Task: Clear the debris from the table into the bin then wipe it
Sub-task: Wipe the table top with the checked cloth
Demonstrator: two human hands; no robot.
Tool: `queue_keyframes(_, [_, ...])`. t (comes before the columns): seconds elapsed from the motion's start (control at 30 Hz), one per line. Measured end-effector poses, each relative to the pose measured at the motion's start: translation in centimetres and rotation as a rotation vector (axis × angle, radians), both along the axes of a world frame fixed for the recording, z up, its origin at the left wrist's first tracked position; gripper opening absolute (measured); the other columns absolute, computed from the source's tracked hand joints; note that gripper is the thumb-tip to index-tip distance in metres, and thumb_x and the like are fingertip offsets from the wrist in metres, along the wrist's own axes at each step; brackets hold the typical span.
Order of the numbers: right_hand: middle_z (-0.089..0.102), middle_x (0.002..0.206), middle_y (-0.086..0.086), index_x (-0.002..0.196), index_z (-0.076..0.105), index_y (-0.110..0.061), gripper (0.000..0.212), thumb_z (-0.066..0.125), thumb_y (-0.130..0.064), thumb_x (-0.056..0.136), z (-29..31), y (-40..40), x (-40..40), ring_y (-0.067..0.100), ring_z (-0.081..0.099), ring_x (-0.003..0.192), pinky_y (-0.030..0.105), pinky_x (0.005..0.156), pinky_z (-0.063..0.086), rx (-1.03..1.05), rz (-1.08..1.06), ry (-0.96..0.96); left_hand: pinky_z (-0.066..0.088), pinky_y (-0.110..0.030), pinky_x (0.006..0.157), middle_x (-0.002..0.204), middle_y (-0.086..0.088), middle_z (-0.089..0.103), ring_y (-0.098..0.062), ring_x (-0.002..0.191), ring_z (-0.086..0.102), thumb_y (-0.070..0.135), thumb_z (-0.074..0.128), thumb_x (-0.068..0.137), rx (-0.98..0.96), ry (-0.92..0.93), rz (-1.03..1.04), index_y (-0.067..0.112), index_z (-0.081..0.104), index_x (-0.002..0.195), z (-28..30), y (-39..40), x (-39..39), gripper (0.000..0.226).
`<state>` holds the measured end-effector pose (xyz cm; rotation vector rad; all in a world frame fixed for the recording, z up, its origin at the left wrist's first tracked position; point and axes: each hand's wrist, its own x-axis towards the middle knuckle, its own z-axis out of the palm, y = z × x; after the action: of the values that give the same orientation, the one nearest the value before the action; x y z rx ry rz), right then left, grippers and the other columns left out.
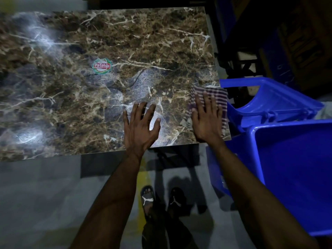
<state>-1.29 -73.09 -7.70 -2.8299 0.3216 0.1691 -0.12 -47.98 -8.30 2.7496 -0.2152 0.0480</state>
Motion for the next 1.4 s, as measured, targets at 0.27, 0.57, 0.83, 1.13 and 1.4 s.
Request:
queue_keyframes(0.27, [0.003,0.174,-0.005,0.165,0.008,-0.036,0.058,0.019,-0.047,0.109,0.1,-0.3,-6.4,0.020,0.001,0.161,0.051,0.127,0.012,-0.008,0.207,-0.029,0.006,-0.058,0.126,0.166,0.007,0.032,-0.017,0.158,0.016,0.057,0.048,0.102,-0.012,0.014,0.001,0.040,0.040,0.156,0.4,0.0,0.0,0.057])
queue_keyframes(0.57, [0.003,0.174,-0.002,0.165,0.007,-0.036,0.062,0.016,-0.050,0.105,-0.6,-1.5,-0.1,0.027,0.005,0.160,0.056,0.127,0.009,-0.017,-0.044,-0.015,0.004,-0.057,0.127,0.167,0.009,0.029,-0.014,0.159,0.012,0.058,0.048,0.101,-0.015,0.027,0.004,0.041,0.038,0.156,0.4,0.0,0.0,0.058])
queue_keyframes(0.83, [0.002,0.174,-0.007,0.165,0.006,-0.038,0.059,0.021,-0.047,0.109,-0.3,-1.6,-5.9,0.019,0.000,0.161,0.047,0.128,0.007,-0.029,0.150,-0.042,0.004,-0.056,0.127,0.166,0.007,0.032,-0.016,0.158,0.016,0.056,0.050,0.101,-0.015,0.006,0.006,0.040,0.041,0.156,0.5,0.0,0.0,0.058])
queue_keyframes(1.13, [0.009,0.174,0.000,0.165,0.009,-0.035,0.063,0.018,-0.050,0.105,-0.8,-2.8,0.0,0.029,0.012,0.159,0.055,0.126,0.013,-0.028,-0.070,-0.043,0.006,-0.056,0.127,0.166,0.008,0.034,-0.015,0.158,0.018,0.056,0.052,0.101,0.003,-0.022,0.010,0.040,0.042,0.155,0.3,0.0,0.0,0.057])
queue_keyframes(1.4, [0.005,0.174,0.000,0.166,0.008,-0.034,0.063,0.016,-0.051,0.106,-1.1,-2.3,-5.9,0.026,0.004,0.160,0.054,0.127,0.009,-0.015,-0.060,-0.004,0.003,-0.055,0.127,0.166,0.008,0.033,-0.016,0.158,0.016,0.054,0.053,0.101,-0.008,0.013,0.014,0.040,0.042,0.155,0.9,-0.2,0.0,0.057])
